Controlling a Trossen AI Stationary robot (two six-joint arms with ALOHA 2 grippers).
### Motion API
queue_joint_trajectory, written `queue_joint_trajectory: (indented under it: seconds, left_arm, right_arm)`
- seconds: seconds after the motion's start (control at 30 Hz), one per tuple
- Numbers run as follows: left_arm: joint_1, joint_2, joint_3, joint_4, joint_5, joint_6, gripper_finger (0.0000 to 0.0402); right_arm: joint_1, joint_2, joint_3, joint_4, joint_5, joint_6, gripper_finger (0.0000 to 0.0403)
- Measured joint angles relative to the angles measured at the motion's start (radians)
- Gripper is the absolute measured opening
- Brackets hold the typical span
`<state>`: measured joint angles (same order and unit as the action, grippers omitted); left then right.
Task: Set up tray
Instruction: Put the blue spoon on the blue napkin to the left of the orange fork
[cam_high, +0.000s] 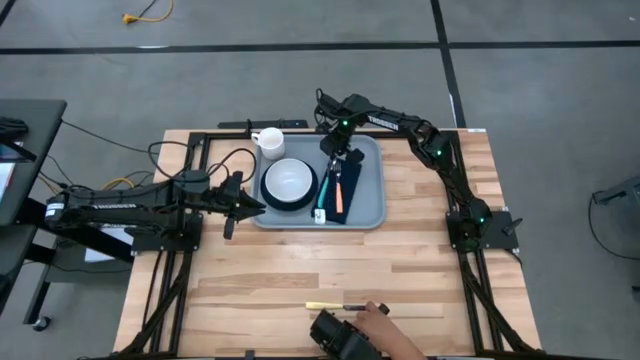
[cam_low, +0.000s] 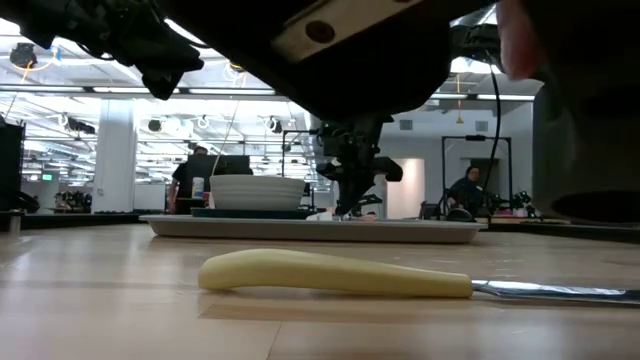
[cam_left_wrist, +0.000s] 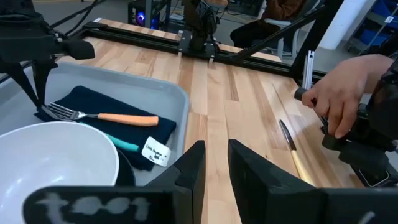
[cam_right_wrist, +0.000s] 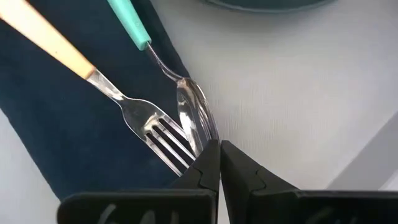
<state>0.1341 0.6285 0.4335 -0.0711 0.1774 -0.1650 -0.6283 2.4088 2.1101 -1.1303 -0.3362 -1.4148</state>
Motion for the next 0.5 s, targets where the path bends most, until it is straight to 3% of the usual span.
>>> queue_joint_trajectory:
  seconds: [0.5]
  left_arm:
    - [0.000, 0.000, 0.000, 0.000, 0.000, 0.005, 0.0057]
  right_arm:
    - [0.006, 0.000, 0.000, 0.002, 0.004, 0.017, 0.0006]
